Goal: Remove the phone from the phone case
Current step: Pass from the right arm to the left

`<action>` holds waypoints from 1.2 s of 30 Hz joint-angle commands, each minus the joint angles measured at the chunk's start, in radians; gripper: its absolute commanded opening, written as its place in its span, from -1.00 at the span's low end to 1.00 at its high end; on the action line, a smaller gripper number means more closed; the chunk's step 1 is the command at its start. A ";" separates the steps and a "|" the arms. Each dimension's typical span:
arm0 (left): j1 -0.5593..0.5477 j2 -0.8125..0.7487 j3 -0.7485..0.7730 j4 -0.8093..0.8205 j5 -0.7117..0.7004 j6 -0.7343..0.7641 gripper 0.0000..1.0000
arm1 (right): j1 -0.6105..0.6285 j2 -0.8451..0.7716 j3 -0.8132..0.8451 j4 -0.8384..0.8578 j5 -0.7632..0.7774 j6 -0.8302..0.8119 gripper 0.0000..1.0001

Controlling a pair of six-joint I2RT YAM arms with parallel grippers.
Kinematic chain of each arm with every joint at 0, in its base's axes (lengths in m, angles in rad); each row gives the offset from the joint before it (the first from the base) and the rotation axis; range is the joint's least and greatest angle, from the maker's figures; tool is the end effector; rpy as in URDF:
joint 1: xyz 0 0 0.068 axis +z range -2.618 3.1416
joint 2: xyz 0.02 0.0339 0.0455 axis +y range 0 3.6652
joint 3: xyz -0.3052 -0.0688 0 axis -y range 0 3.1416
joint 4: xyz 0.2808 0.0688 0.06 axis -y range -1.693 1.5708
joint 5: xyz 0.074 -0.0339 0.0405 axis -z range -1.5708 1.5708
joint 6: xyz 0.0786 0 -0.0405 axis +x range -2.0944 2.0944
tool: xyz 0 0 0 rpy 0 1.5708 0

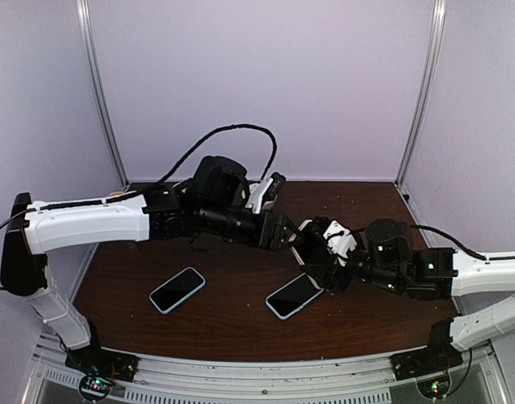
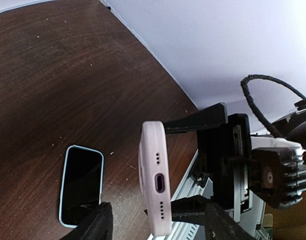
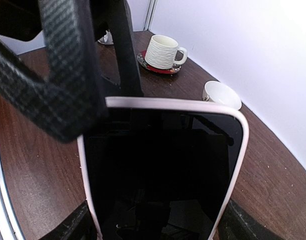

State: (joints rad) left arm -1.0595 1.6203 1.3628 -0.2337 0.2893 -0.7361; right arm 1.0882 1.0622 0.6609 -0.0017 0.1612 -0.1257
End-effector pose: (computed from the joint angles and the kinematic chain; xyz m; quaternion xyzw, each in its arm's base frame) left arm 0.2024 -0.4066 0.3344 0.2098 0.8259 -0.4748 0.2203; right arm 0.1470 0.2535 0.2662 -0.4379 0.7084 0.1948 0.5182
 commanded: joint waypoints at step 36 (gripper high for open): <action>-0.052 0.065 0.163 -0.056 -0.145 0.042 -1.00 | 0.006 -0.081 0.043 -0.052 0.050 0.175 0.85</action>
State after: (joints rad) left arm -1.1038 1.7168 1.4860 -0.3183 0.1856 -0.7307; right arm 1.0889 1.0328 0.6632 -0.0555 0.1673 -0.0257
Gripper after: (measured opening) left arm 0.109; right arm 0.837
